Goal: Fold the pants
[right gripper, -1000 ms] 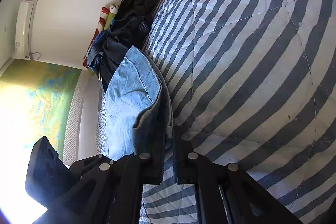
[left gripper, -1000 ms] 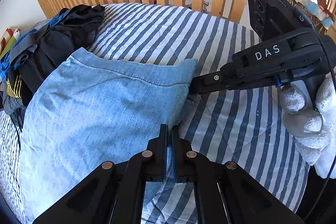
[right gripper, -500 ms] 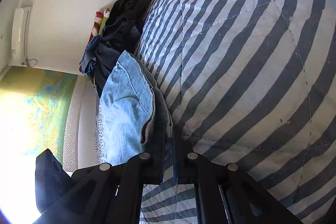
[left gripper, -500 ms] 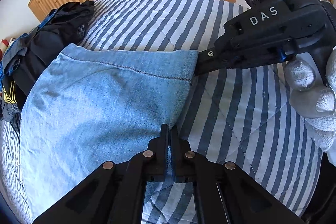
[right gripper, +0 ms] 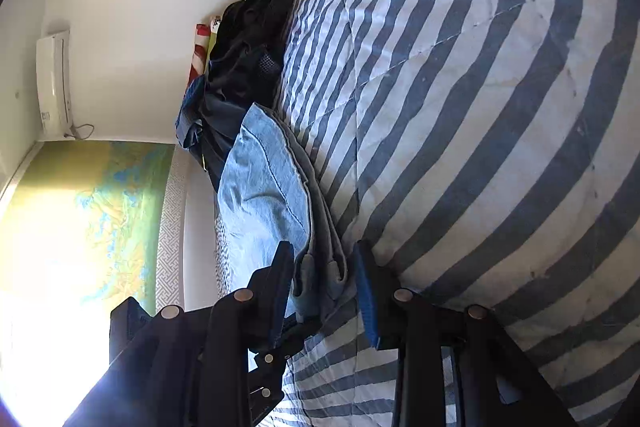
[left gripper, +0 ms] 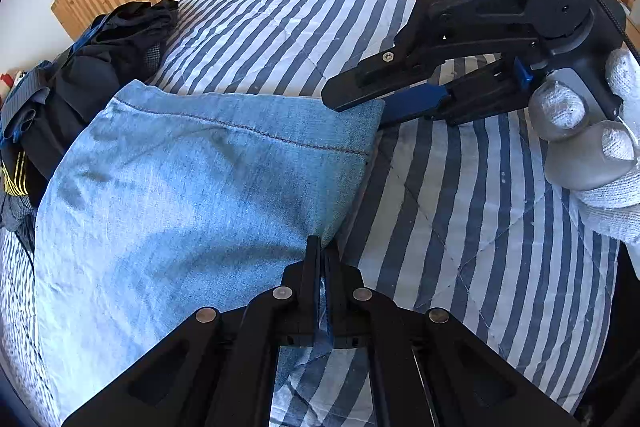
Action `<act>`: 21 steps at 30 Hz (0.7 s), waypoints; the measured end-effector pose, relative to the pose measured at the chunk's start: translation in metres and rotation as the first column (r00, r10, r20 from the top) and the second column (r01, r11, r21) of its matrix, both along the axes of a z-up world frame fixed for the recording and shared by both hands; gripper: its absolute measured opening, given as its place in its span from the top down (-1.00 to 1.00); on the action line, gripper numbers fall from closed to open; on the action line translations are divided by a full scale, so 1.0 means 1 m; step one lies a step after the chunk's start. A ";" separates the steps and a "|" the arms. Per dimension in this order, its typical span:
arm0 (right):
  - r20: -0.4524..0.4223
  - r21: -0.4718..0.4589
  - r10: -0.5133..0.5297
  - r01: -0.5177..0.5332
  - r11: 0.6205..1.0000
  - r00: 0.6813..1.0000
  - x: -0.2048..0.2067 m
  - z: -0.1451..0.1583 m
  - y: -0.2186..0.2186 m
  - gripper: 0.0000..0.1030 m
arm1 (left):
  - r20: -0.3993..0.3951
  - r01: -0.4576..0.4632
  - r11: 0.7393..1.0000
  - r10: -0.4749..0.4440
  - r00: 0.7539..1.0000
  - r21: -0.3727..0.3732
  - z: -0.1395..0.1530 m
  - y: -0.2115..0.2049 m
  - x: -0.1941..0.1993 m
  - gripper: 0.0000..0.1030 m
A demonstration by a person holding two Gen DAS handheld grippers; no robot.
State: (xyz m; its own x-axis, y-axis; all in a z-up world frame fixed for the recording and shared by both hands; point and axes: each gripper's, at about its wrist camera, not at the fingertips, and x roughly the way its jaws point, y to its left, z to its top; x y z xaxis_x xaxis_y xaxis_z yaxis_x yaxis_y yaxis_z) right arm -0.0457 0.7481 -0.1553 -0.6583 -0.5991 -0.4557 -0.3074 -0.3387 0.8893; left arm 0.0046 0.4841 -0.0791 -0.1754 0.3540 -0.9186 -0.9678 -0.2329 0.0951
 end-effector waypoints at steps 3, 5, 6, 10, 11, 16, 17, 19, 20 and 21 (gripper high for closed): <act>0.002 0.019 0.028 -0.028 0.999 1.000 -0.004 0.001 -0.006 0.44 | 0.002 -0.001 1.000 0.001 1.000 0.000 0.000 0.001 0.000 0.98; 0.006 0.033 0.042 -0.042 0.999 0.999 -0.007 0.002 -0.012 0.52 | 0.006 -0.003 1.000 0.003 1.000 -0.004 0.001 0.002 0.000 0.98; 0.013 0.034 0.043 -0.043 0.998 0.999 -0.007 0.001 -0.015 0.76 | 0.001 -0.002 1.000 0.002 1.000 -0.005 0.002 0.002 0.002 0.97; 0.011 0.013 0.012 -0.012 1.000 1.000 -0.004 0.002 -0.016 0.78 | -0.036 -0.007 0.999 0.008 0.999 0.042 0.009 0.009 0.014 0.17; -0.002 0.004 0.009 -0.009 1.000 1.000 -0.003 0.006 -0.016 0.78 | -0.062 0.001 0.998 0.003 0.998 0.062 0.011 0.011 0.020 0.04; -0.058 0.004 0.015 -0.015 1.000 0.998 -0.005 0.030 -0.023 0.78 | -0.185 -0.035 0.994 0.054 0.981 0.105 0.011 0.029 0.030 0.18; -0.062 -0.004 0.018 -0.018 1.000 0.998 -0.006 0.031 -0.024 0.78 | -0.192 -0.065 0.993 0.083 0.978 0.101 0.010 0.030 0.026 0.66; -0.052 -0.017 0.021 -0.022 1.000 0.998 -0.006 0.029 -0.023 0.78 | -0.152 -0.097 0.988 0.115 0.982 0.117 0.012 0.026 0.016 0.83; -0.045 -0.018 0.026 -0.027 0.999 0.999 -0.005 0.026 -0.021 0.78 | -0.125 -0.105 0.986 0.122 0.985 0.133 0.015 0.022 0.012 0.85; -0.050 -0.031 0.035 -0.036 0.999 0.998 -0.006 0.023 -0.020 0.78 | -0.117 -0.113 0.982 0.131 0.984 0.150 0.018 0.016 0.011 0.86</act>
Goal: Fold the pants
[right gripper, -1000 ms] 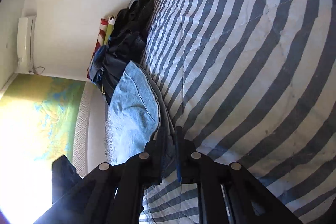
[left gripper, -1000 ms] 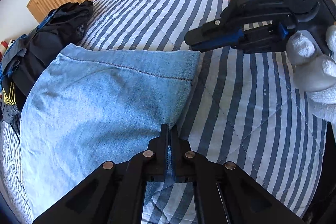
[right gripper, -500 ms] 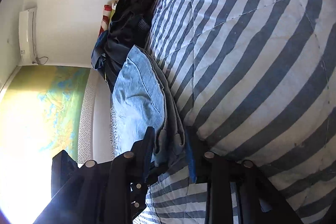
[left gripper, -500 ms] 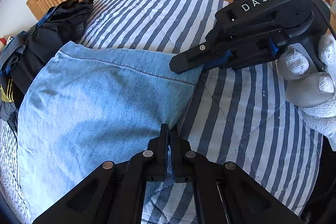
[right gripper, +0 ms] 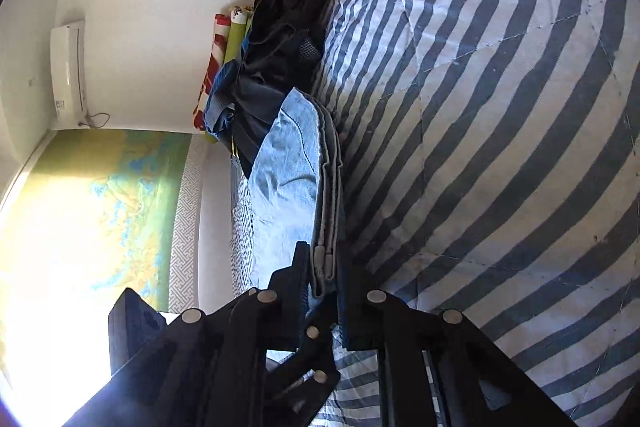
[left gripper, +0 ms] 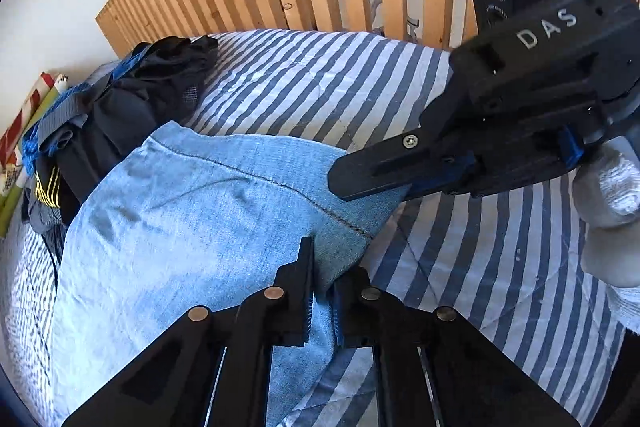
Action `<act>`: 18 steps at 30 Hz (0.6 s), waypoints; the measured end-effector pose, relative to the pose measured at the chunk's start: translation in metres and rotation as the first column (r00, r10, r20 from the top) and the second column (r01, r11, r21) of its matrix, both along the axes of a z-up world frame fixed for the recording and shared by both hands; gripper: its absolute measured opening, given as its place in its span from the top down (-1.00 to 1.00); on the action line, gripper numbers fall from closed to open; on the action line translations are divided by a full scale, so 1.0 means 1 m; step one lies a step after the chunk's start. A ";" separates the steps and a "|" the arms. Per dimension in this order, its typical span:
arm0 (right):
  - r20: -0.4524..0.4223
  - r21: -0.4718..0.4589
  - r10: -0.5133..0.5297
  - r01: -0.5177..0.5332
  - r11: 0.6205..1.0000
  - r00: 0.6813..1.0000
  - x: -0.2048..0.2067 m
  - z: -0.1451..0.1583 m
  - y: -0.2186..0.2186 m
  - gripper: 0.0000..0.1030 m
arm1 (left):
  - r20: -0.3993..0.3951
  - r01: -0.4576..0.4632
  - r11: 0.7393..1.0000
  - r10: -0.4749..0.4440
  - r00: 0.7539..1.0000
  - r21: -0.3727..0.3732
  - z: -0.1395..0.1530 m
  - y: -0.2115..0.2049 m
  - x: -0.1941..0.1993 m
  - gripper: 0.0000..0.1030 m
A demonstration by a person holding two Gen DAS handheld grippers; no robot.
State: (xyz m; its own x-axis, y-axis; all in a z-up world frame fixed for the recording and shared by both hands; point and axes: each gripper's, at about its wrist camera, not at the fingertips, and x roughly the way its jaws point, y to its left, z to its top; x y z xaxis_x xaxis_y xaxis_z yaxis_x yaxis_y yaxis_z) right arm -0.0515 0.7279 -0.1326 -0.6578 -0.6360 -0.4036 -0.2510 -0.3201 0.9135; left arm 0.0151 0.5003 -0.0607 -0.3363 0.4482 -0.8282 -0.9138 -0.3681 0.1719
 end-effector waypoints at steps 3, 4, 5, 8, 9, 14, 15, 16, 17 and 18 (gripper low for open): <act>-0.003 -0.024 0.011 -0.011 1.000 1.000 -0.003 -0.003 0.004 0.66 | 0.017 -0.004 0.999 0.003 1.000 0.047 0.008 -0.013 -0.001 0.87; 0.001 -0.027 0.012 -0.011 1.000 1.000 -0.006 -0.003 0.006 0.54 | 0.030 -0.005 0.998 0.004 1.000 0.058 0.010 -0.016 -0.001 0.87; 0.001 -0.036 0.012 -0.012 0.999 1.000 -0.010 -0.003 0.008 0.22 | 0.033 -0.005 0.998 0.003 0.999 0.067 0.012 -0.018 -0.001 0.87; -0.004 -0.054 0.044 -0.044 0.998 0.999 -0.035 -0.004 0.010 0.00 | 0.049 -0.009 0.995 0.004 0.999 0.096 0.020 -0.025 -0.001 0.87; 0.001 -0.058 0.052 -0.052 0.997 0.999 -0.045 -0.006 0.010 0.00 | 0.057 -0.012 0.994 0.005 0.998 0.109 0.023 -0.027 -0.002 0.87; -0.010 -0.208 0.139 -0.138 0.968 0.990 -0.096 -0.033 -0.005 0.09 | 0.063 -0.010 0.991 0.001 0.998 0.132 0.035 -0.038 -0.001 0.87; -0.027 -0.228 0.151 -0.153 0.962 0.988 -0.104 -0.034 -0.009 0.09 | 0.072 -0.013 0.990 0.003 0.997 0.141 0.036 -0.040 -0.001 0.87; -0.039 -0.236 0.155 -0.160 0.959 0.987 -0.111 -0.034 -0.013 0.09 | 0.079 -0.016 0.989 0.004 0.997 0.148 0.038 -0.042 0.000 0.87; -0.037 -0.216 0.148 -0.152 0.964 0.988 -0.117 -0.032 -0.016 0.17 | 0.079 -0.020 0.988 0.008 0.997 0.151 0.039 -0.043 0.001 0.87; -0.038 -0.186 0.139 -0.144 0.972 0.990 -0.123 -0.031 -0.019 0.45 | 0.074 -0.026 0.987 0.014 0.997 0.158 0.041 -0.044 0.002 0.87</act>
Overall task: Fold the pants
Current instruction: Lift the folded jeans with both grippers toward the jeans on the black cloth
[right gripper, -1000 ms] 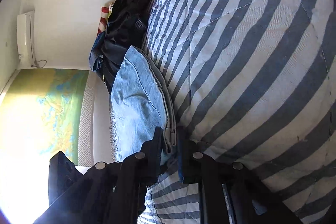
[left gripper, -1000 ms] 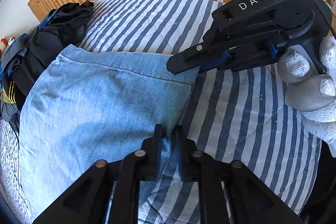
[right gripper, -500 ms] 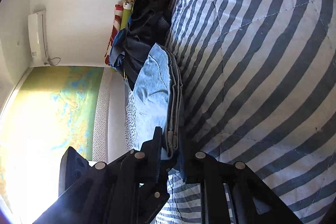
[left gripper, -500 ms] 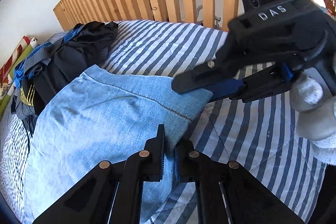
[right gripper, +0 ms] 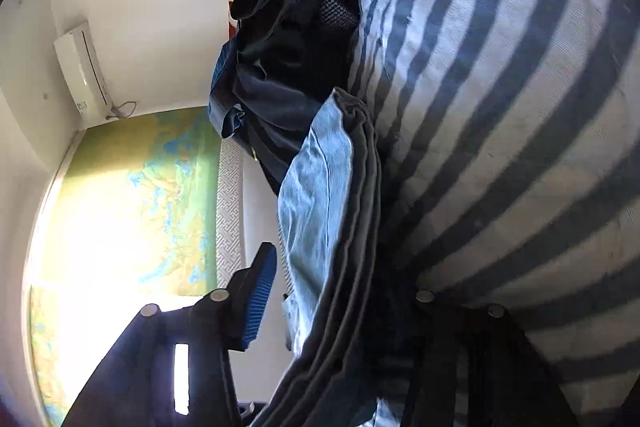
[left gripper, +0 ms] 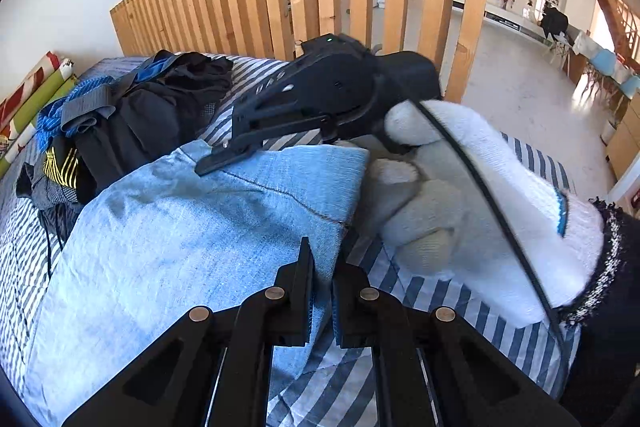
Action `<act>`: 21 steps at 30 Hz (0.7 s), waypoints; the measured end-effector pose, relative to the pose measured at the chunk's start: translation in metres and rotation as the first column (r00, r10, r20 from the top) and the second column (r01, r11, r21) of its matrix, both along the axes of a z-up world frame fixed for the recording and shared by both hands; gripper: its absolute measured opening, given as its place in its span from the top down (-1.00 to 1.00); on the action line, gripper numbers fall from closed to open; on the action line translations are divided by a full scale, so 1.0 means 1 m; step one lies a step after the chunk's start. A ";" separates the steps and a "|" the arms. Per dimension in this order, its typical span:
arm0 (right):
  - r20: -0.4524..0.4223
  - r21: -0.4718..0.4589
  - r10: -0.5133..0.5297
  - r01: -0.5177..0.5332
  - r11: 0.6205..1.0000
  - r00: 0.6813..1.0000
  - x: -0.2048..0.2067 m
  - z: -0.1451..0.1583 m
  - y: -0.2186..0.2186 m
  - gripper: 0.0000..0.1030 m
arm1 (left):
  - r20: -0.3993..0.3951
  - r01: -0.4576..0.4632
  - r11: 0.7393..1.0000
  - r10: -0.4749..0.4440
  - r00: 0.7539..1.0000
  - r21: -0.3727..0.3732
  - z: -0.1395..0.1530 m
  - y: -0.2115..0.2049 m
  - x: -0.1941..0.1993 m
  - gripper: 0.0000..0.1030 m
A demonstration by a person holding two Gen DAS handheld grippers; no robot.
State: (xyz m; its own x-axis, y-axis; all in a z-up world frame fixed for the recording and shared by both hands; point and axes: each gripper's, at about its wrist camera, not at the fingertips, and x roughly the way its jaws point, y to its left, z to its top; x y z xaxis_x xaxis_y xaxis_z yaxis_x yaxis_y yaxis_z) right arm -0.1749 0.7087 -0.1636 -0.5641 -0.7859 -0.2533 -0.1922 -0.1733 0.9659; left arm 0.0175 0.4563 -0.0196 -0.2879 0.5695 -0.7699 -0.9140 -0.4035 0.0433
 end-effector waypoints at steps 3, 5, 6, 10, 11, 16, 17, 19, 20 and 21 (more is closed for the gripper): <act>0.012 0.049 -0.020 0.020 0.999 1.000 -0.015 -0.004 -0.008 0.89 | 0.038 -0.055 0.998 0.053 0.998 0.040 0.008 -0.006 -0.006 0.87; -0.014 0.106 -0.045 0.046 0.993 0.999 -0.015 0.008 -0.012 0.89 | 0.103 -0.087 0.992 0.077 0.992 0.094 0.021 -0.017 -0.009 0.87; -0.047 0.147 -0.055 0.061 0.987 0.997 -0.013 0.024 -0.013 0.89 | 0.113 -0.092 0.988 0.078 0.991 0.123 0.029 -0.023 -0.008 0.87; -0.237 0.227 -0.037 0.092 0.970 0.971 0.006 0.107 -0.024 0.89 | 0.129 -0.084 0.966 0.053 0.990 0.243 0.070 -0.046 0.004 0.87; -0.278 0.256 -0.026 0.100 0.962 0.960 0.012 0.128 -0.029 0.89 | 0.118 -0.075 0.961 0.045 0.992 0.265 0.080 -0.052 0.008 0.87; -0.223 0.418 -0.018 0.112 0.901 0.975 0.007 0.169 -0.057 0.89 | 0.171 -0.160 0.939 0.112 0.979 0.304 0.098 -0.092 -0.012 0.87; -0.182 0.436 -0.026 0.104 0.894 0.983 0.002 0.170 -0.063 0.89 | 0.221 -0.202 0.928 0.135 0.966 0.314 0.101 -0.106 -0.020 0.88; -0.161 0.457 -0.028 0.099 0.884 0.987 0.001 0.183 -0.079 0.90 | 0.245 -0.237 0.896 0.150 0.958 0.375 0.119 -0.138 -0.023 0.88; -0.198 0.429 -0.033 0.116 0.896 0.980 0.005 0.198 -0.089 0.89 | 0.217 -0.231 0.885 0.153 0.964 0.405 0.131 -0.153 -0.014 0.88; -0.256 0.407 -0.019 0.126 0.905 0.966 0.014 0.212 -0.098 0.89 | 0.186 -0.222 0.881 0.156 0.970 0.417 0.141 -0.165 -0.010 0.88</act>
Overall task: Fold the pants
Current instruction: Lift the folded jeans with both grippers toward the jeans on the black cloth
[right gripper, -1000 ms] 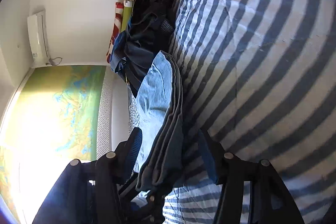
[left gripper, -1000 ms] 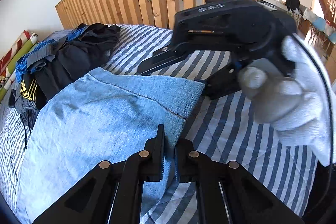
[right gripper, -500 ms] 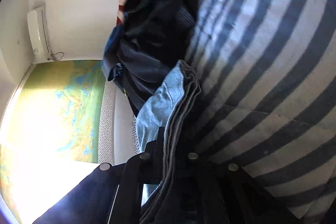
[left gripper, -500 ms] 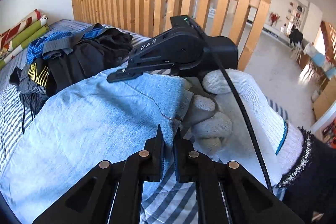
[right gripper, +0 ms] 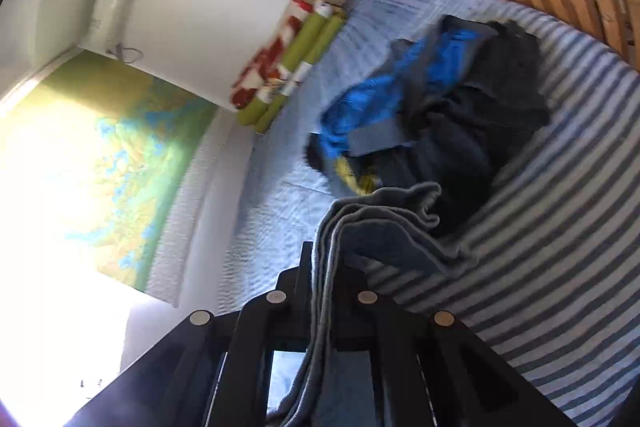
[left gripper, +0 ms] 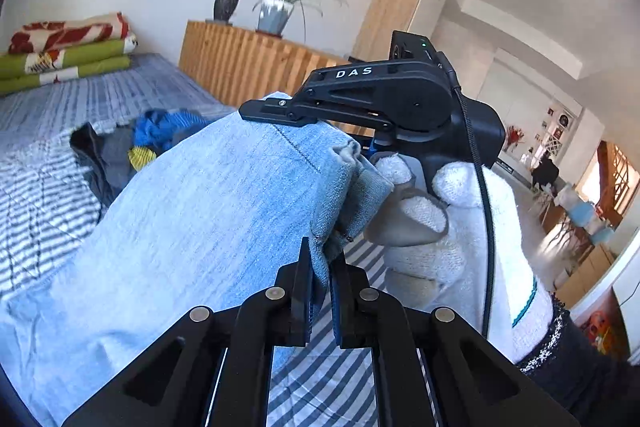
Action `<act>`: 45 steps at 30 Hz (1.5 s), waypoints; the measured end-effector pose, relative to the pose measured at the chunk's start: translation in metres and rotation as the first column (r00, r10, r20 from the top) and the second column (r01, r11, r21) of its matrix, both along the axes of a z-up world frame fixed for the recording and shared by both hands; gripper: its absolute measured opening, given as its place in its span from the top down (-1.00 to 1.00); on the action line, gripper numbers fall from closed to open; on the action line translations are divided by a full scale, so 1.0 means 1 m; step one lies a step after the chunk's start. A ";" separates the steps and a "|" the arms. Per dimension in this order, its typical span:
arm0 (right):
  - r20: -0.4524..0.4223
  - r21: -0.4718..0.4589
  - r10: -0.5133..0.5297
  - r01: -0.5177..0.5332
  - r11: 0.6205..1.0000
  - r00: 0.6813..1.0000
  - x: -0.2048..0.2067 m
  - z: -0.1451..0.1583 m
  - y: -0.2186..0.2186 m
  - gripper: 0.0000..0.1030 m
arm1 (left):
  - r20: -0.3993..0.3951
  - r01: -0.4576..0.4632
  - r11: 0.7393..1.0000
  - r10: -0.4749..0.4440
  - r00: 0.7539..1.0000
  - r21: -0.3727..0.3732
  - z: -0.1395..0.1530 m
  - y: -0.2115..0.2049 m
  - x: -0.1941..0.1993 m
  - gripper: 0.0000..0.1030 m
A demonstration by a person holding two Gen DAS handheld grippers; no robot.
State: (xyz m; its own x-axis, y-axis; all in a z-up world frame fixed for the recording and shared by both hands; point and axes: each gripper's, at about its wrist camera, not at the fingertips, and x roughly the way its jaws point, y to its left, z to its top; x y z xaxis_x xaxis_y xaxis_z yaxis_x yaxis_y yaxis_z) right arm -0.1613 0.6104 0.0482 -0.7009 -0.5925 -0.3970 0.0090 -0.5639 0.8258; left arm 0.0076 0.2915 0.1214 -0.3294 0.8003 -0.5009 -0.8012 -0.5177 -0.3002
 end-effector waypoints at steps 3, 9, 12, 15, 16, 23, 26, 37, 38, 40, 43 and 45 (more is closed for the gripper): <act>-0.078 0.125 0.007 0.002 0.992 0.997 0.007 0.038 -0.040 0.89 | -0.014 -0.017 1.000 0.017 1.000 -0.005 0.012 -0.022 0.002 0.88; 0.003 0.204 0.004 -0.004 0.979 1.000 -0.009 0.059 -0.093 0.90 | 0.019 -0.098 0.993 0.097 0.995 0.066 0.034 -0.102 -0.009 0.88; -0.023 0.276 0.067 -0.058 0.959 0.998 -0.017 0.089 -0.143 0.90 | 0.006 -0.180 0.978 0.181 0.984 0.104 0.052 -0.170 -0.016 0.88; -0.042 0.352 0.160 -0.135 0.926 0.986 -0.026 0.109 -0.216 0.89 | 0.010 -0.278 0.950 0.280 0.960 0.140 0.060 -0.247 -0.012 0.88; -0.045 0.370 0.198 -0.168 0.914 0.979 -0.030 0.114 -0.245 0.90 | 0.010 -0.313 0.939 0.315 0.949 0.145 0.058 -0.272 -0.009 0.88; 0.018 0.507 0.440 -0.388 0.770 0.898 -0.044 0.087 -0.437 0.90 | 0.152 -0.557 0.812 0.536 0.830 0.177 -0.003 -0.450 -0.003 0.87; 0.083 0.533 0.502 -0.464 0.708 0.861 -0.047 0.053 -0.507 0.90 | 0.248 -0.644 0.742 0.599 0.762 0.186 -0.043 -0.519 0.000 0.87; 0.266 0.607 0.569 -0.594 0.529 0.778 -0.053 -0.049 -0.675 0.90 | 0.453 -0.813 0.557 0.689 0.566 0.168 -0.156 -0.646 -0.022 0.88; 0.274 0.611 0.570 -0.598 0.519 0.774 -0.053 -0.055 -0.687 0.90 | 0.444 -0.822 0.546 0.704 0.555 0.162 -0.158 -0.651 -0.020 0.88; 0.285 0.616 0.570 -0.603 0.507 0.770 -0.054 -0.066 -0.704 0.90 | 0.451 -0.834 0.530 0.713 0.537 0.156 -0.162 -0.659 -0.017 0.88; 0.306 0.617 0.565 -0.612 0.495 0.766 -0.057 -0.081 -0.728 0.90 | 0.473 -0.849 0.507 0.717 0.512 0.149 -0.171 -0.674 -0.019 0.88; 0.306 0.626 0.568 -0.611 0.484 0.764 -0.057 -0.087 -0.745 0.90 | 0.493 -0.862 0.482 0.718 0.492 0.159 -0.175 -0.689 -0.016 0.88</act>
